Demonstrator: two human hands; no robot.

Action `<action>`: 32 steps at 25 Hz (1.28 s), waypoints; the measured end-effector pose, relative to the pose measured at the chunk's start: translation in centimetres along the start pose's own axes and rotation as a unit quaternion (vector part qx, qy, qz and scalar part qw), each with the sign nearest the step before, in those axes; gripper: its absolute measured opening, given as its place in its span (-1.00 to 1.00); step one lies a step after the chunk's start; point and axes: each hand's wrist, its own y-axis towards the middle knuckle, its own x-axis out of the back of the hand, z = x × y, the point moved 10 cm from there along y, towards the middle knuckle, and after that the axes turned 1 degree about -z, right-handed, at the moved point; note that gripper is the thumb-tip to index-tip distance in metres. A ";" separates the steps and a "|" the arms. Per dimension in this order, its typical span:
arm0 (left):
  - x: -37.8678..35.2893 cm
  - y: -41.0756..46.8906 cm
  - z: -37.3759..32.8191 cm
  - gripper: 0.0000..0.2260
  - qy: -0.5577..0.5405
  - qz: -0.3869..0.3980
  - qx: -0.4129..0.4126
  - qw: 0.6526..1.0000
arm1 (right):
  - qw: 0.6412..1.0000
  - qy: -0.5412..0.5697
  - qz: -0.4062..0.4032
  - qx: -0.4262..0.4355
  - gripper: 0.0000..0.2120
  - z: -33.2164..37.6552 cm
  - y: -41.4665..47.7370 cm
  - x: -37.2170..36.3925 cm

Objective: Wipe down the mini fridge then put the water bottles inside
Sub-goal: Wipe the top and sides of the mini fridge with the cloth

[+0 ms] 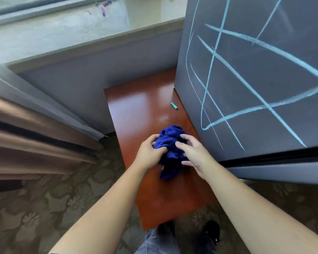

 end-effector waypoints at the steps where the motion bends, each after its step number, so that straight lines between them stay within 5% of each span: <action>1: 1.0 -1.9 -0.9 -0.63 -0.052 -0.008 -0.007 0.999 | 0.999 -0.001 0.013 0.031 -0.63 1.1 -1.8 -0.1; 8: 5.3 -19.8 -14.8 -0.60 -0.184 -0.025 -0.209 0.960 | 0.944 -0.007 0.043 0.326 -0.66 11.1 -20.2 1.4; 16: 1.6 -39.7 -29.7 -0.57 -0.196 -0.092 -0.455 0.863 | 0.773 -0.102 -0.036 0.625 -0.54 18.7 -44.4 10.8; 24: -10.0 -47.1 -39.3 -0.61 -0.071 -0.076 -0.553 0.826 | 0.752 -0.102 -0.086 0.645 -0.41 18.3 -49.8 23.9; 29: -16.8 -46.7 -45.1 -0.61 -0.037 -0.041 -0.583 0.811 | 0.761 -0.049 -0.134 0.633 -0.49 20.9 -49.1 32.0; 32: -18.6 -45.4 -48.9 -0.61 0.033 -0.086 -0.622 0.777 | 0.754 -0.011 -0.125 0.644 -0.57 23.7 -47.9 35.1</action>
